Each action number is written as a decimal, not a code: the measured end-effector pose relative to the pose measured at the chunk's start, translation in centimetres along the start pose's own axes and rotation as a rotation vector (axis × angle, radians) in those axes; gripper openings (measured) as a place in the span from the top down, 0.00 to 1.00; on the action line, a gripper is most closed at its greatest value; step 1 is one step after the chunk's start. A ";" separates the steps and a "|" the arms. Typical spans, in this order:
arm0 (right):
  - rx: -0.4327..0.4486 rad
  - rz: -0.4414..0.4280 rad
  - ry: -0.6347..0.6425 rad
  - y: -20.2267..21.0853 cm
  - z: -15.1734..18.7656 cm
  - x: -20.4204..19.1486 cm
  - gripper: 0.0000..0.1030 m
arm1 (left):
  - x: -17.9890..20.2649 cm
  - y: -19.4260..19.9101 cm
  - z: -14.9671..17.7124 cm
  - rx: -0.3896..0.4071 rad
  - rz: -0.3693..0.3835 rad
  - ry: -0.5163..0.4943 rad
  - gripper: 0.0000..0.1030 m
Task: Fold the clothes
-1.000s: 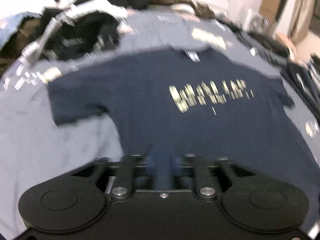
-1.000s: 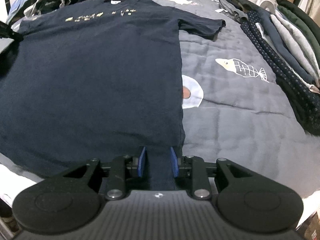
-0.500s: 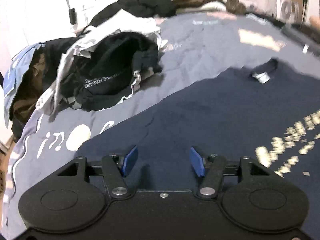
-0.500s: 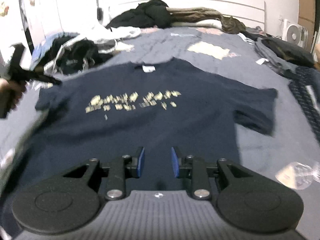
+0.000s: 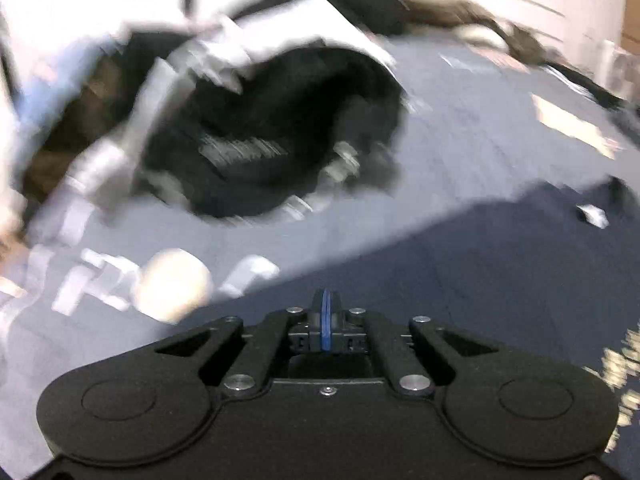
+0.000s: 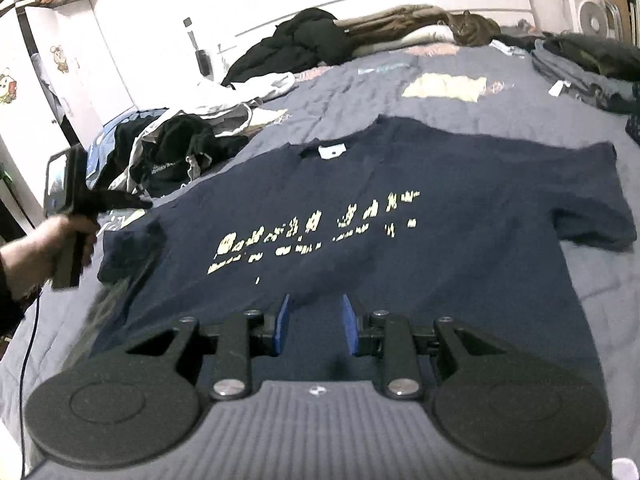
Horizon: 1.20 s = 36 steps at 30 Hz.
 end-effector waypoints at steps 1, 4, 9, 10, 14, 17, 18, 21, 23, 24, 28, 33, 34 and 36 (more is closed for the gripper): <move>-0.005 0.008 0.008 -0.1 0.2 0.0 0.73 | 0.2 -0.1 -0.1 -0.001 0.008 -0.001 0.99; -0.011 0.024 0.012 -0.1 0.3 0.2 0.73 | 0.8 -0.3 -0.2 -0.003 0.033 -0.006 0.75; -0.029 0.012 0.009 -0.6 0.6 -0.4 0.73 | 1.9 -0.6 -0.5 -0.007 0.075 -0.013 0.53; -0.030 0.008 0.019 -0.6 0.6 -0.6 0.73 | 2.1 -0.7 -0.5 -0.007 0.083 -0.014 0.73; -0.030 0.002 0.035 -0.5 0.7 -1.1 0.73 | 2.8 -0.7 -0.8 -0.004 0.118 -0.015 0.95; -0.031 -0.001 0.027 -0.4 0.7 -1.0 0.73 | 1.4 0.3 -1.8 0.052 0.127 0.026 0.95; -0.031 -0.002 0.025 -0.4 0.7 -0.9 0.73 | 0.9 0.6 -2.2 0.070 0.127 0.044 0.95; -0.031 -0.004 0.019 -0.4 0.7 -0.8 0.73 | -0.2 0.9 -3.3 0.097 0.138 0.098 0.95; -0.033 -0.004 0.018 -0.4 0.7 -0.8 0.73 | 0.1 0.0 -3.2 0.051 0.144 0.088 0.93; -0.034 -0.005 0.018 -0.5 0.7 -0.8 0.73 | 0.3 -0.5 -3.0 0.023 0.141 0.074 0.91; -0.042 -0.001 0.028 -0.6 0.9 -0.9 0.73 | -2.5 1.3 -2.0 0.055 0.098 0.118 0.64; -0.035 -0.010 0.019 -0.3 0.7 -0.8 0.73 | -6.3 2.3 1.5 0.002 0.001 0.121 0.51; -0.035 -0.010 0.019 -0.3 0.7 -0.8 0.73 | -6.5 2.1 2.4 -0.024 -0.023 0.098 0.50; -0.035 -0.011 0.022 -0.3 0.7 -1.1 0.73 | -6.8 1.3 3.8 -0.049 -0.045 0.082 0.50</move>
Point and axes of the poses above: each gripper's, at about its wrist camera, not at the fingertips, and y roughly against the way its jaws point, x to its right, z to its underside, the point moved 10 cm from there along -y, roughly the way its jaws point, and after that the axes turned 14 degrees about -x, right-handed, at the moved point
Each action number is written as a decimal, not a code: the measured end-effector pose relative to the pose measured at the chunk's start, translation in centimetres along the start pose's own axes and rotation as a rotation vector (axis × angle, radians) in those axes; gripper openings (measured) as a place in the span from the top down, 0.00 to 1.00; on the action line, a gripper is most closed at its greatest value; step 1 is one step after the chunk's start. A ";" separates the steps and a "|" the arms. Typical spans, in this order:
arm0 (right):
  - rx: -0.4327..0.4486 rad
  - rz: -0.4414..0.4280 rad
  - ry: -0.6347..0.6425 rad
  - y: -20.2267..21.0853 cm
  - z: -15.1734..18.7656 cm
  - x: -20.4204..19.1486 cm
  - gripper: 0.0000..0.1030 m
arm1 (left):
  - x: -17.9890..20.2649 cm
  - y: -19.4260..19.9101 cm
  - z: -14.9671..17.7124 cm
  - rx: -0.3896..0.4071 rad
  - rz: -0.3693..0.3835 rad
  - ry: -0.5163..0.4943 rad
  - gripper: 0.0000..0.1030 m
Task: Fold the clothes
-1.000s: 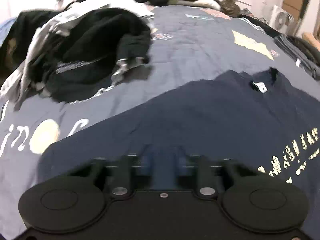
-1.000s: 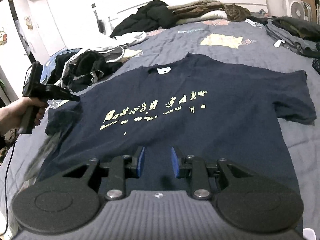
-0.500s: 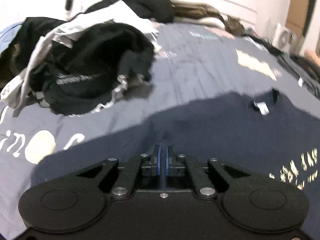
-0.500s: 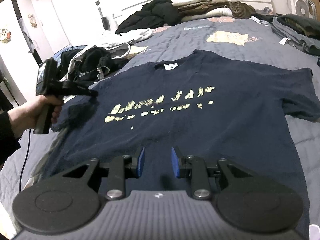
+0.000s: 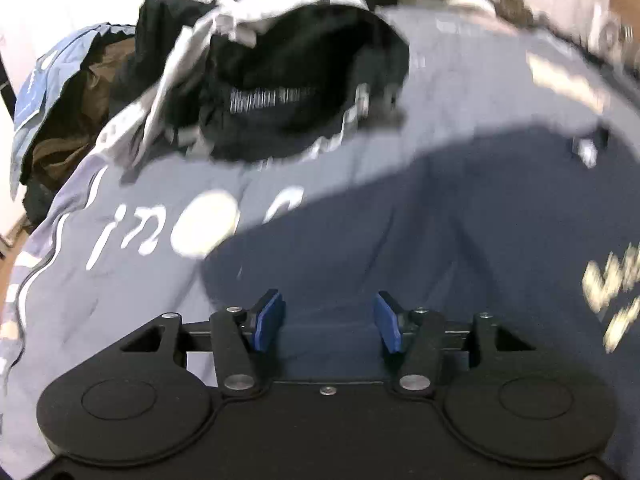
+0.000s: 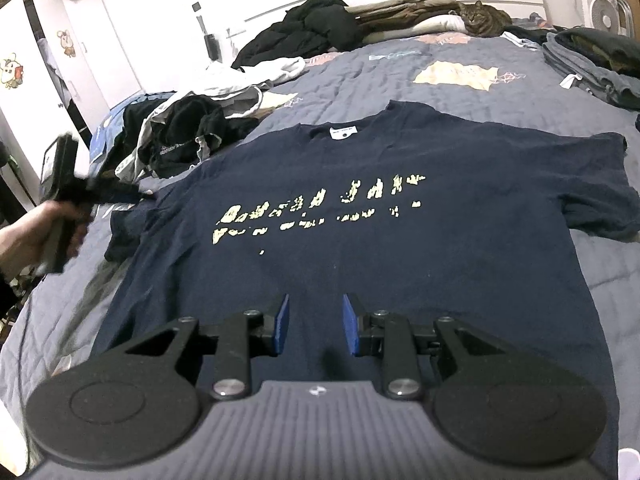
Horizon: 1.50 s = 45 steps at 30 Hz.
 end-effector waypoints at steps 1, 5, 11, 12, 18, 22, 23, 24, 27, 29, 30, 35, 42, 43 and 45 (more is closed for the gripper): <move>-0.002 -0.001 0.002 -0.1 0.1 -0.1 0.73 | -0.2 -0.5 0.5 -0.008 -0.005 0.001 0.49; -0.007 -0.002 0.015 -0.1 0.2 -0.7 0.72 | -0.9 -0.5 0.7 0.011 0.063 0.079 0.90; -0.007 -0.006 0.029 0.0 0.3 -1.1 0.71 | -4.7 2.9 0.4 0.089 0.136 0.198 0.95; -0.008 -0.007 0.030 0.0 0.3 -1.1 0.71 | -4.3 3.4 1.1 0.091 0.148 0.207 0.94; -0.011 -0.030 0.033 0.3 0.4 -1.3 0.70 | -1.7 6.5 5.4 0.106 0.224 0.261 0.37; -0.004 -0.054 0.036 0.7 0.4 -2.0 0.69 | 1.8 7.8 8.5 0.094 0.275 0.238 0.37; -0.003 -0.060 0.035 0.8 0.4 -2.1 0.69 | 3.5 7.9 9.4 0.080 0.287 0.204 0.37; -0.002 -0.067 0.033 0.9 0.4 -2.3 0.69 | 5.2 7.7 10.1 0.070 0.293 0.168 0.37; 0.001 -0.085 0.027 1.2 0.4 -2.8 0.68 | 9.1 6.7 11.5 0.050 0.274 0.073 0.44; 0.004 -0.096 0.030 1.4 0.3 -3.2 0.68 | 10.4 5.8 12.3 0.023 0.269 0.065 0.91; 0.005 -0.102 0.033 1.5 0.3 -3.4 0.68 | 10.4 5.5 12.7 0.011 0.285 0.080 0.96; -0.001 -0.128 0.034 1.6 0.5 -4.0 0.66 | 6.4 8.4 13.7 0.076 0.376 0.264 0.97; -0.004 -0.129 0.043 2.1 0.9 -3.8 0.66 | 5.2 11.2 18.3 0.019 0.271 0.296 0.50; -0.002 -0.129 0.044 2.2 0.9 -3.8 0.66 | 5.7 11.9 19.4 0.016 0.277 0.289 0.35; 0.002 -0.129 0.045 2.5 0.9 -3.7 0.66 | 7.1 13.4 21.4 0.005 0.280 0.233 0.35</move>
Point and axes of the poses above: each gripper's, at about its wrist camera, not at the fingertips, and y roughly against the way its jaws point, x to its right, z to its underside, the point moved 10 cm from there along -y, roughly the way its jaws point, and after that the axes turned 14 degrees about -x, right-handed, at the moved point
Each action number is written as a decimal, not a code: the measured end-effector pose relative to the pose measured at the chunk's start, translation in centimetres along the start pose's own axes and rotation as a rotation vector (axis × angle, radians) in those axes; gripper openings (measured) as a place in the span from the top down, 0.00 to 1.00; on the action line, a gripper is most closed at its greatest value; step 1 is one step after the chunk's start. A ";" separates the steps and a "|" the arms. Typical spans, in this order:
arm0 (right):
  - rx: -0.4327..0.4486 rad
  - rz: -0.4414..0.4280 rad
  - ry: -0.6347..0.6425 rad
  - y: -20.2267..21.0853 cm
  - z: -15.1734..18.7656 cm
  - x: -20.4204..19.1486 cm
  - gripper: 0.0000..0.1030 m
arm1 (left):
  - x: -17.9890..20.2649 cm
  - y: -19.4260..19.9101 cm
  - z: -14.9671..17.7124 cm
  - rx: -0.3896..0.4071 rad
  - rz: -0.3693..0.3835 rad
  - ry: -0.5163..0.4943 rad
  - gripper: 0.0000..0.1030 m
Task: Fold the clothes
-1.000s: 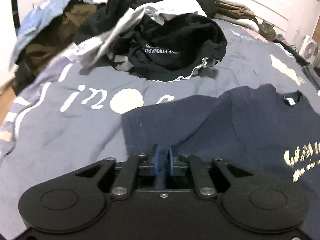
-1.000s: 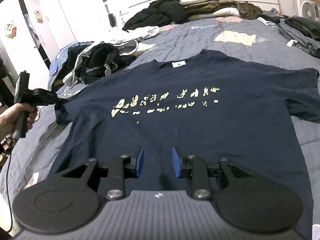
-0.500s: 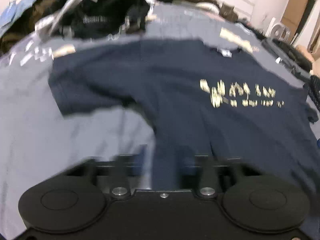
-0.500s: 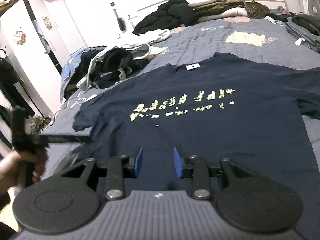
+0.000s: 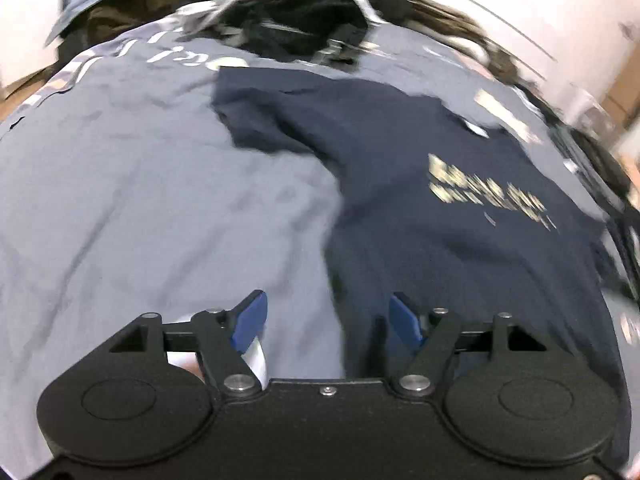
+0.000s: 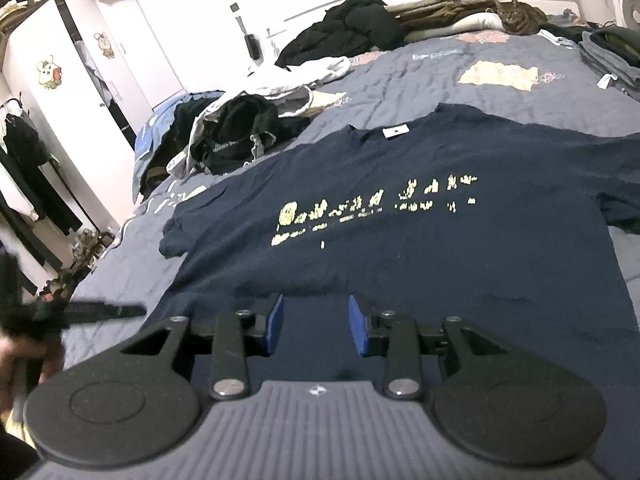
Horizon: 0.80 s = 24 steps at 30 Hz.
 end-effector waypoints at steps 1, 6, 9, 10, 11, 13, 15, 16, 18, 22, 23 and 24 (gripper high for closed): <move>0.002 0.000 0.001 0.1 0.0 0.0 0.66 | 0.6 0.4 1.2 -0.013 -0.005 -0.040 0.36; 0.009 0.001 0.009 0.8 0.2 -0.1 0.66 | 1.2 0.9 5.8 -0.073 -0.014 -0.076 0.49; 0.009 -0.001 0.022 1.1 0.3 -0.7 0.66 | 1.3 0.5 7.8 -0.106 0.012 -0.063 0.55; 0.008 -0.003 0.027 1.1 0.4 -1.0 0.66 | 1.5 0.2 8.4 -0.117 0.023 -0.067 0.66; 0.007 -0.007 0.033 1.1 0.4 -1.4 0.66 | 1.8 0.0 8.8 -0.124 0.046 -0.065 0.83; 0.003 -0.014 0.045 1.0 0.6 -2.1 0.65 | 2.2 0.2 9.1 -0.116 0.093 -0.049 0.93; -0.007 -0.018 0.060 0.8 1.1 -2.9 0.65 | 2.1 1.0 9.2 -0.093 0.127 -0.017 0.94; -0.016 -0.017 0.072 0.8 1.6 -3.3 0.65 | 2.0 1.5 9.2 -0.082 0.142 -0.007 0.94; -0.033 -0.016 0.097 0.7 2.6 -4.2 0.65 | 1.6 2.7 9.2 -0.066 0.154 -0.012 0.94; -0.067 -0.013 0.146 0.7 4.6 -6.0 0.65 | 1.9 4.8 10.3 -0.039 0.047 -0.093 0.89; -0.075 -0.012 0.159 0.6 5.1 -6.5 0.65 | 2.1 5.3 10.7 -0.031 0.015 -0.123 0.81; -0.084 -0.011 0.171 0.6 5.6 -6.9 0.65 | 2.3 5.7 11.4 -0.034 0.003 -0.153 0.73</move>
Point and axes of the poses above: each gripper's, at about its wrist camera, not at the fingertips, and y roughly against the way its jaws point, x to its right, z to its underside, the point moved 10 cm from there along -y, roughly the way its jaws point, and after that the axes turned 14 degrees about -x, right-handed, at the moved point
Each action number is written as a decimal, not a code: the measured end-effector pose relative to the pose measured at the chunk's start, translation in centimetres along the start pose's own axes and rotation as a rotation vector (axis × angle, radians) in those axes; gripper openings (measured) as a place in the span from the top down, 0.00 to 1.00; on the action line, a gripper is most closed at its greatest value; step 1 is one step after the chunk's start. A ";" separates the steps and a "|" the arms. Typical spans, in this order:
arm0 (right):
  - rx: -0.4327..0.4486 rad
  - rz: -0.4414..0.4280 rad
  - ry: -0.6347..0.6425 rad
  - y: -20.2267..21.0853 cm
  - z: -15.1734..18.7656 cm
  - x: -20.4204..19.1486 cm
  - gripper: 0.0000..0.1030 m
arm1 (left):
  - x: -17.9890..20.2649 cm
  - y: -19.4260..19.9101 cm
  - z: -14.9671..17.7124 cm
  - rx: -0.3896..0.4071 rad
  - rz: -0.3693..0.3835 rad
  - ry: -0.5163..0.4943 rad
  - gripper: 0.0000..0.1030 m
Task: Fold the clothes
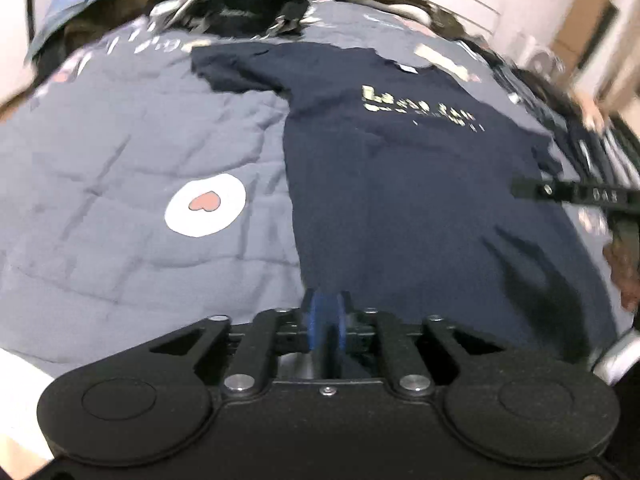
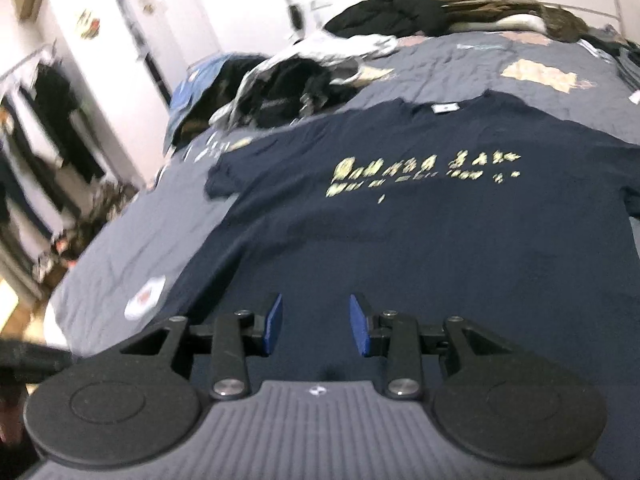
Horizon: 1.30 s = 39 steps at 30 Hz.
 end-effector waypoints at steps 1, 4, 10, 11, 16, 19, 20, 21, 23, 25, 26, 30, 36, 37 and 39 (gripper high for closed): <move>-0.009 0.001 0.012 -0.1 0.4 -0.5 0.65 | 0.4 0.2 0.7 -0.007 -0.011 -0.035 0.58; -0.017 -0.033 0.090 0.4 1.9 -4.1 0.65 | 1.7 0.6 3.0 -0.029 -0.048 -0.143 0.49; -0.083 -0.047 0.379 0.4 7.8 -12.1 0.64 | 3.1 -0.5 6.9 -0.041 -0.183 -0.356 0.49; -0.097 -0.031 0.417 0.3 8.7 -12.7 0.64 | 3.2 -0.6 7.2 -0.030 -0.205 -0.379 0.49; -0.137 0.048 0.458 0.2 11.2 -13.2 0.64 | 4.3 -0.8 7.8 0.073 -0.334 -0.488 0.49; -0.125 0.068 0.445 -0.1 11.6 -13.0 0.64 | 5.1 -0.9 8.1 0.115 -0.385 -0.542 0.50; -0.120 0.077 0.463 -0.3 11.8 -13.2 0.64 | 5.4 -1.0 8.2 0.127 -0.397 -0.557 0.51; -0.116 0.087 0.485 -0.5 12.1 -13.4 0.64 | 5.7 -1.1 8.2 0.138 -0.409 -0.573 0.51; -0.114 0.084 0.517 -0.9 12.7 -13.9 0.64 | 6.2 -1.2 8.4 0.161 -0.434 -0.603 0.53; -0.116 0.081 0.543 -1.4 13.2 -14.2 0.64 | 6.6 -1.6 8.5 0.163 -0.443 -0.622 0.57; -0.121 0.086 0.554 -1.7 13.4 -14.2 0.64 | 6.7 -1.8 8.6 0.161 -0.440 -0.626 0.59; -0.114 0.108 0.627 -2.3 14.0 -14.8 0.64 | 6.8 -2.4 9.0 0.156 -0.445 -0.644 0.59; -0.152 0.131 0.674 -3.7 14.5 -14.6 0.91 | 6.5 -2.2 8.7 0.177 -0.440 -0.619 0.59; -0.165 0.128 0.673 -3.9 14.7 -14.5 0.98 | 6.5 -2.1 8.7 0.184 -0.436 -0.618 0.59; -0.172 0.109 0.655 -3.7 14.8 -14.5 1.00 | 6.9 -2.0 8.8 0.196 -0.421 -0.622 0.59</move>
Point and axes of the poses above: each gripper's, at about its wrist camera, not at the fingertips, and y roughly against the way its jaws point, x to its right, z to its underside, the point moved 10 cm from there along -y, roughly the way its jaws point, and after that the axes turned 14 degrees about -x, right-handed, at the moved point
